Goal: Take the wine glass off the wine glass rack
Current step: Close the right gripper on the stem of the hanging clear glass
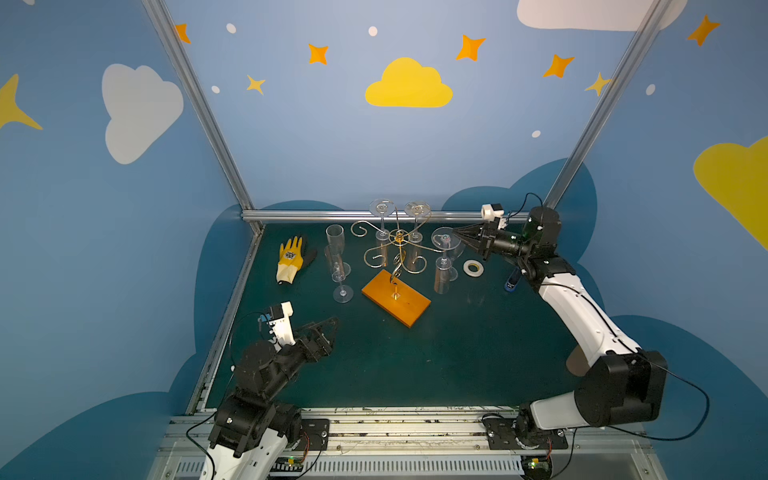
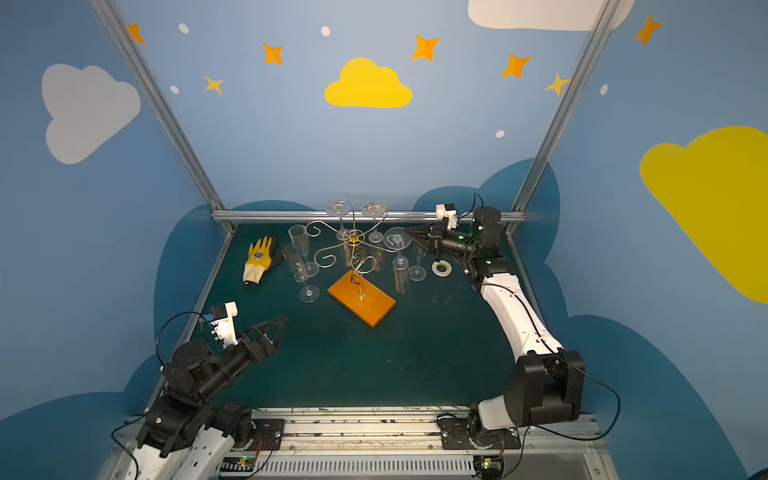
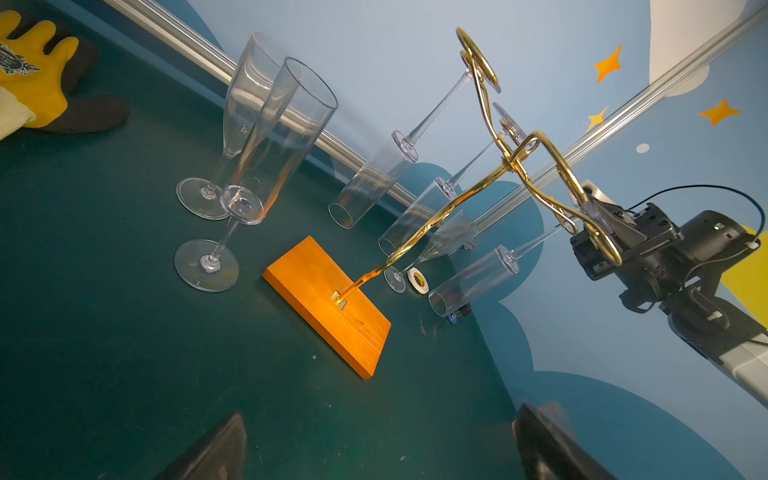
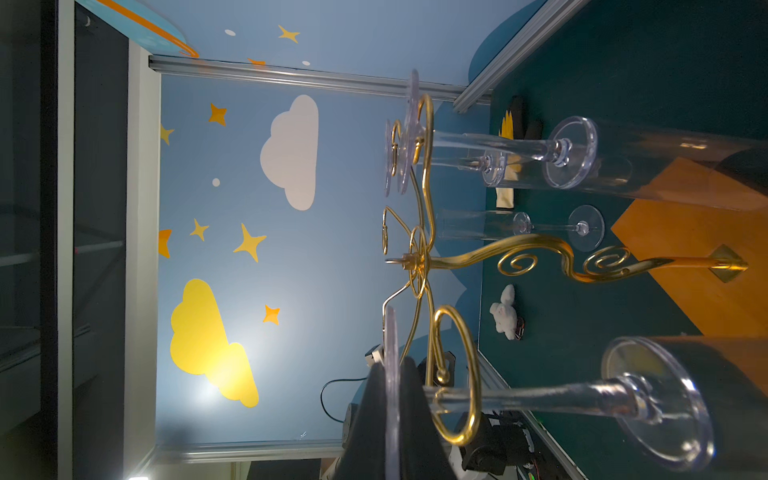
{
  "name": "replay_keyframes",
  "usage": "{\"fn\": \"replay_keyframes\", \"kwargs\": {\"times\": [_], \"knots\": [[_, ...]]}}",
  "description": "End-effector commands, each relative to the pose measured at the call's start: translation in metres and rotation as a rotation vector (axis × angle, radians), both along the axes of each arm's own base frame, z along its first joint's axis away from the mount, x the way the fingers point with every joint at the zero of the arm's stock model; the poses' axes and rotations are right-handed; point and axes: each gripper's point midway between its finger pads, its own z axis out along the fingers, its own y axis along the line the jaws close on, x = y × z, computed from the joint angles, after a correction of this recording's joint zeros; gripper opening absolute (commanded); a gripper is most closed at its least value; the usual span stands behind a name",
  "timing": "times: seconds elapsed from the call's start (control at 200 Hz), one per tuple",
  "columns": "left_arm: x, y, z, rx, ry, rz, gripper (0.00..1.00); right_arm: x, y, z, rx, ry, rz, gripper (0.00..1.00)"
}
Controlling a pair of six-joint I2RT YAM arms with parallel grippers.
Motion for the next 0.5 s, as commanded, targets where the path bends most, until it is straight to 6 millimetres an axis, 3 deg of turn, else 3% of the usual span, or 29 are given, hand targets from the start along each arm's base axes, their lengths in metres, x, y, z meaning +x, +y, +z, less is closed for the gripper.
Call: {"fn": "replay_keyframes", "kwargs": {"times": [0.0, 0.496], "knots": [[-0.001, 0.001, 0.001, 0.017, -0.013, 0.002, 0.99, -0.007, 0.003, 0.019, 0.033, -0.051, -0.001, 0.00], [-0.006, 0.005, 0.000, 0.033, -0.025, 0.009, 0.99, 0.000, 0.033, 0.034, 0.018, -0.079, 0.022, 0.00]]}}
